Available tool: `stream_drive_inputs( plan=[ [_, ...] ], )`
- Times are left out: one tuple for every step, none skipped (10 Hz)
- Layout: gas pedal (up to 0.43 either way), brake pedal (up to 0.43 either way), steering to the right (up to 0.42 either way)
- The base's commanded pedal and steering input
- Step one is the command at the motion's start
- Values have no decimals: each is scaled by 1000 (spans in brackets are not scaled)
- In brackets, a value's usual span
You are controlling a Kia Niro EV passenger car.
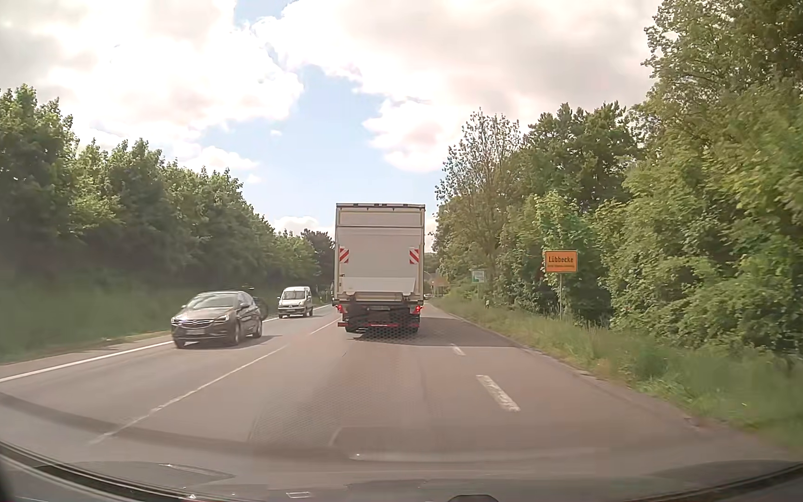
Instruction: Follow the waypoints while adhering to traffic rules and regulations
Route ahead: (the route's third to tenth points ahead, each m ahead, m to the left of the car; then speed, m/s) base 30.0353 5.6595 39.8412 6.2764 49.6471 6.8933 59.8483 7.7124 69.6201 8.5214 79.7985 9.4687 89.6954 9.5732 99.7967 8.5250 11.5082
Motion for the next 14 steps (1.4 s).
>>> stream_drive_inputs(
  plan=[
    [130, 0, 8],
    [130, 0, 7],
    [130, 0, 7],
    [130, 0, 6],
    [118, 0, 6],
    [110, 0, 6],
    [110, 0, 5],
    [110, 0, 4],
    [110, 0, 4],
    [110, 0, 2],
    [110, 0, 1],
    [98, 0, 1],
    [98, 0, 1],
    [79, 0, -3]
  ],
)
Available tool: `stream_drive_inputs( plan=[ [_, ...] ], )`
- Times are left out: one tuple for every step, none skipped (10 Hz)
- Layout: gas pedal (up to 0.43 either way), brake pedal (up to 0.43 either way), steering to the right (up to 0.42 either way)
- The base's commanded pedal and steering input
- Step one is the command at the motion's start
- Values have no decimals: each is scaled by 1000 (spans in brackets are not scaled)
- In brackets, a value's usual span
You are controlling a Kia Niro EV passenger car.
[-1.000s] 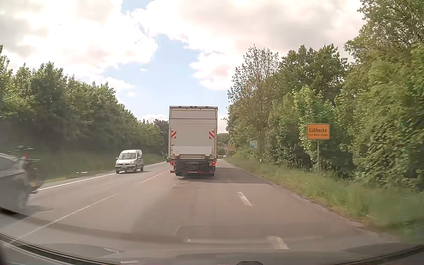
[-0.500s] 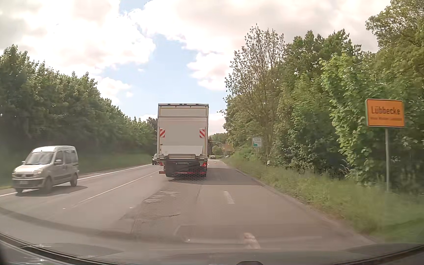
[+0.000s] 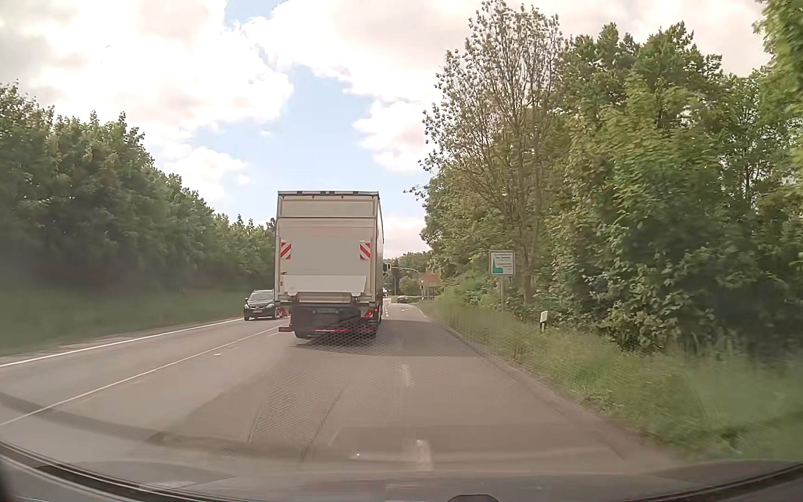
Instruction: Follow the waypoints while adhering to traffic rules and regulations
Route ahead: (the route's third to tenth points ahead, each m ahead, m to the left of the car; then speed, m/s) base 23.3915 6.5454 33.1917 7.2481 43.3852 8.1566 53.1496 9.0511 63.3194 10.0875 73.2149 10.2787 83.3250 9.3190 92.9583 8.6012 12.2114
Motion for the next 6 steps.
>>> stream_drive_inputs(
  plan=[
    [0, 0, -6],
    [0, 0, -6],
    [0, 0, -7],
    [0, 0, -7],
    [0, 0, -7],
    [0, 30, -8]
  ],
)
